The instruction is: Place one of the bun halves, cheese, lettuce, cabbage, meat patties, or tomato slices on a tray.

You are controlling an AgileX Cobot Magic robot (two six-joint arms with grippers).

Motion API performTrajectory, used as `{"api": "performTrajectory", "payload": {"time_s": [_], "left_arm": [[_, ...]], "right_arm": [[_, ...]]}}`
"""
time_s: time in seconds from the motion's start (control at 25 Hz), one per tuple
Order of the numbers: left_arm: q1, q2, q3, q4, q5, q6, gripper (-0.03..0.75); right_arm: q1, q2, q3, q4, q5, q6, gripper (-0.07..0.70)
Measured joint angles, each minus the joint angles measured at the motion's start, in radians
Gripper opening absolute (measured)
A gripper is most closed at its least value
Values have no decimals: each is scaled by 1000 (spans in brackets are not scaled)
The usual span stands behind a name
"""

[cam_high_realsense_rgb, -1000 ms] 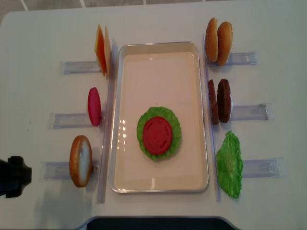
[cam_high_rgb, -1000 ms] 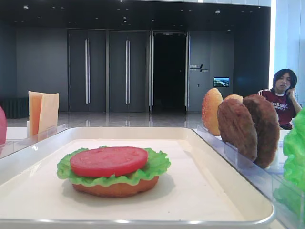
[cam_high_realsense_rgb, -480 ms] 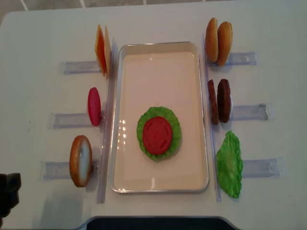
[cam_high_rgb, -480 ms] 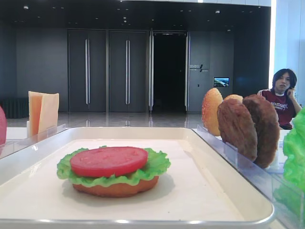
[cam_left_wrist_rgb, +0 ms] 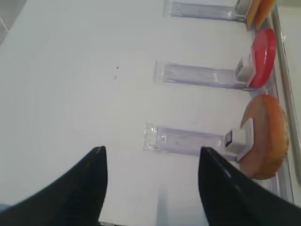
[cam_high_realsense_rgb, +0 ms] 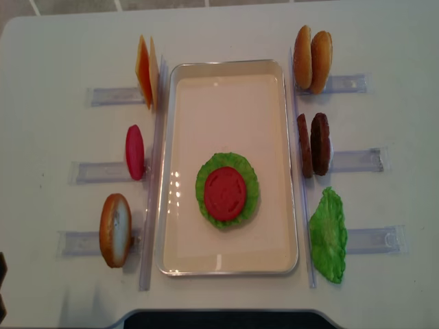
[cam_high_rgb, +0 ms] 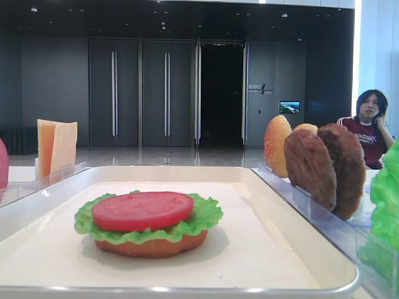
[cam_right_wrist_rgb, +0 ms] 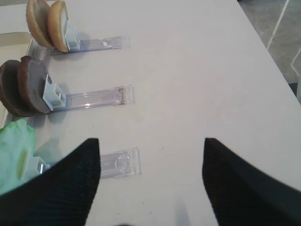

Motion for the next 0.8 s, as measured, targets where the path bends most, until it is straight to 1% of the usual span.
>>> {"api": "performTrajectory", "payload": {"time_s": [0.16, 0.56, 0.8], "left_arm": [[36, -34, 1, 1, 3, 3, 463], [39, -43, 1, -1, 3, 13, 464], [40, -126, 1, -1, 5, 13, 463]], "right_arm": [[0, 0, 0, 0, 0, 0, 473], [0, 0, 0, 0, 0, 0, 473], [0, 0, 0, 0, 0, 0, 473]]}}
